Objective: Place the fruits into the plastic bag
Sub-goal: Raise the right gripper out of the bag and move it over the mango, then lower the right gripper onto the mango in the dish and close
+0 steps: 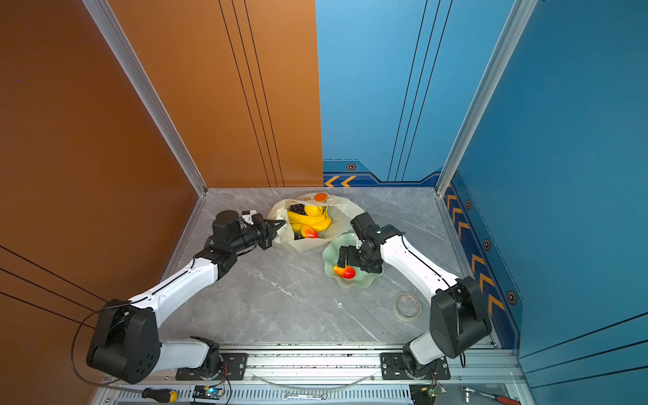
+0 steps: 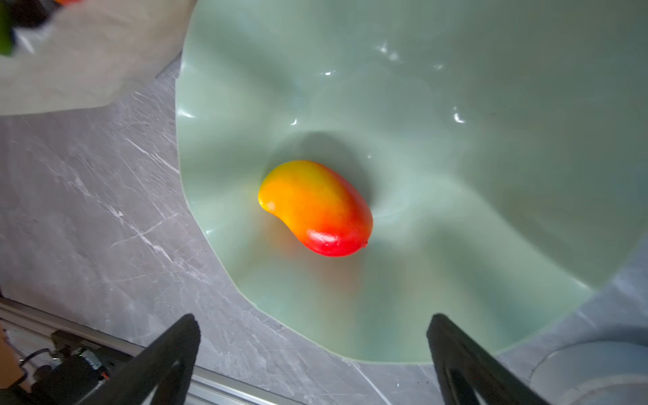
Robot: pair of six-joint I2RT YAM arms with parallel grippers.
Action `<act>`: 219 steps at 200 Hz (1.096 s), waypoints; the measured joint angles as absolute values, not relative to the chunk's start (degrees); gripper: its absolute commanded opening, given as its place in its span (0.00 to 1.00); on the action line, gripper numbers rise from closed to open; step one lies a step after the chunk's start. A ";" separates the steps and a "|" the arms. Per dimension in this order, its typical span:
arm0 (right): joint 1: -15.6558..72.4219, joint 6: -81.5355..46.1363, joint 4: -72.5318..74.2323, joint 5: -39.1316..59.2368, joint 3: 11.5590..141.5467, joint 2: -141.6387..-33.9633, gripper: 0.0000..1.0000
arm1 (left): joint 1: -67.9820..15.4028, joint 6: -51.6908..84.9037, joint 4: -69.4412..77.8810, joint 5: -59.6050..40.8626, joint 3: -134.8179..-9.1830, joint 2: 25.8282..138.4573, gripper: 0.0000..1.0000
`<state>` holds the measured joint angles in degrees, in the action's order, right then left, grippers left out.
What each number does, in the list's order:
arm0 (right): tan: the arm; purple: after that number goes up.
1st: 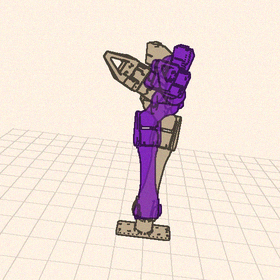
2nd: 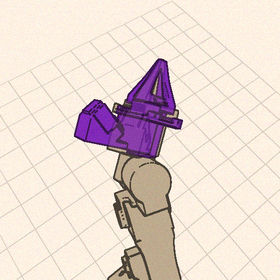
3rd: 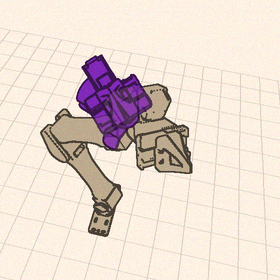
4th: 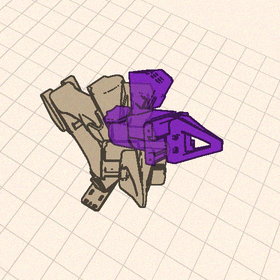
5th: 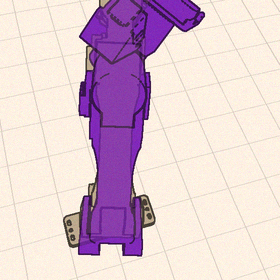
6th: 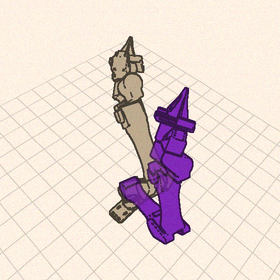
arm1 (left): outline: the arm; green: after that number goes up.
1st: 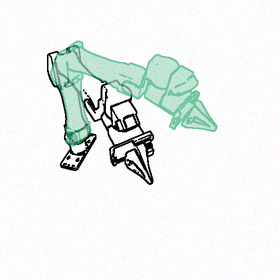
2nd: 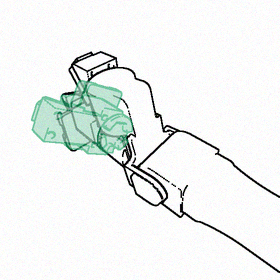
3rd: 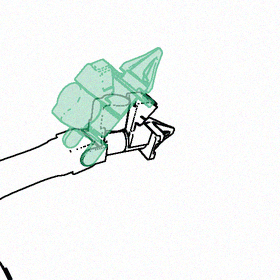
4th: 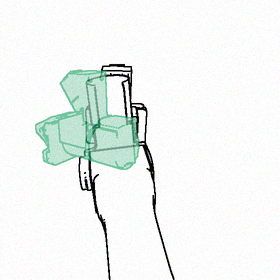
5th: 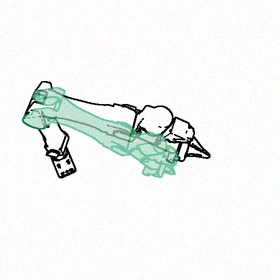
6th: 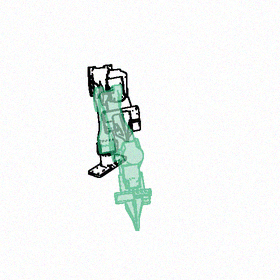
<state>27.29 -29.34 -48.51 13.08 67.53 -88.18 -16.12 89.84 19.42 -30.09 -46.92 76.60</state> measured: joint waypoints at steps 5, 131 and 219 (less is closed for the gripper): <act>27.59 -28.69 -48.69 12.88 67.85 -88.90 1.00 | -16.12 89.84 19.42 -30.09 -46.89 76.55 0.00; 32.18 -8.47 -53.30 2.55 77.19 -101.12 0.99 | -14.13 89.84 19.44 -31.35 -46.89 76.12 0.00; 32.95 -7.29 -54.52 -0.73 80.18 -106.24 0.96 | -13.61 89.84 19.44 -32.32 -46.94 76.12 0.00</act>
